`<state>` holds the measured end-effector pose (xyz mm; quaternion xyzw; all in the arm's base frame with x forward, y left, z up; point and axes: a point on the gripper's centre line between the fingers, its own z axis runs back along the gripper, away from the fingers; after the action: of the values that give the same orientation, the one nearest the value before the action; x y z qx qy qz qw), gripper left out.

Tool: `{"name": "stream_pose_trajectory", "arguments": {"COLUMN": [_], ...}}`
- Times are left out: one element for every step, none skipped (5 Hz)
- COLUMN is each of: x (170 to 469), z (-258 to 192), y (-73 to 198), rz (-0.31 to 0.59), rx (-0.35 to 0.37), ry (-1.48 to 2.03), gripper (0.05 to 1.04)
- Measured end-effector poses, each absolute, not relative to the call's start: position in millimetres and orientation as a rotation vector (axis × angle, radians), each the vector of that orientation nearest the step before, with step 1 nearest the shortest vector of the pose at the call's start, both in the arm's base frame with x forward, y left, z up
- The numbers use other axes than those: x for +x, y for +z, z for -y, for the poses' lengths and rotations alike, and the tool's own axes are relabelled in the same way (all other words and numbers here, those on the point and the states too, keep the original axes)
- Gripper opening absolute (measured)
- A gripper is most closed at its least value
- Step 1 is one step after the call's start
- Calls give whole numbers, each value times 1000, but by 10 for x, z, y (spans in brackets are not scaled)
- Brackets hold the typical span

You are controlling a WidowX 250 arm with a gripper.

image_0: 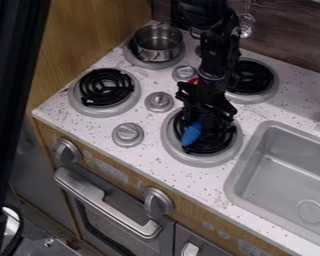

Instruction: Put the blue object on the bottom left burner

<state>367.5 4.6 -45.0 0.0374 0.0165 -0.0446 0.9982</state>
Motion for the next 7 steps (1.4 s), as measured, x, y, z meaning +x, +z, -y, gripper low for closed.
{"name": "stream_pose_trajectory", "arguments": {"x": [3732,3703,3605,3550,3514,3469,3496], "z": [-166,-480,-954,-1342,-1645,-1889,-1981], "y": [-190,163,325,324,143,-65,-310], "rz": [26,96,130,131,87,47,-6], "rx": [92,99,95,106,132,168,164], "ry": [-92,-51,57,139,176,201,216], "gripper": [385,384,384,384,383,383,383]}}
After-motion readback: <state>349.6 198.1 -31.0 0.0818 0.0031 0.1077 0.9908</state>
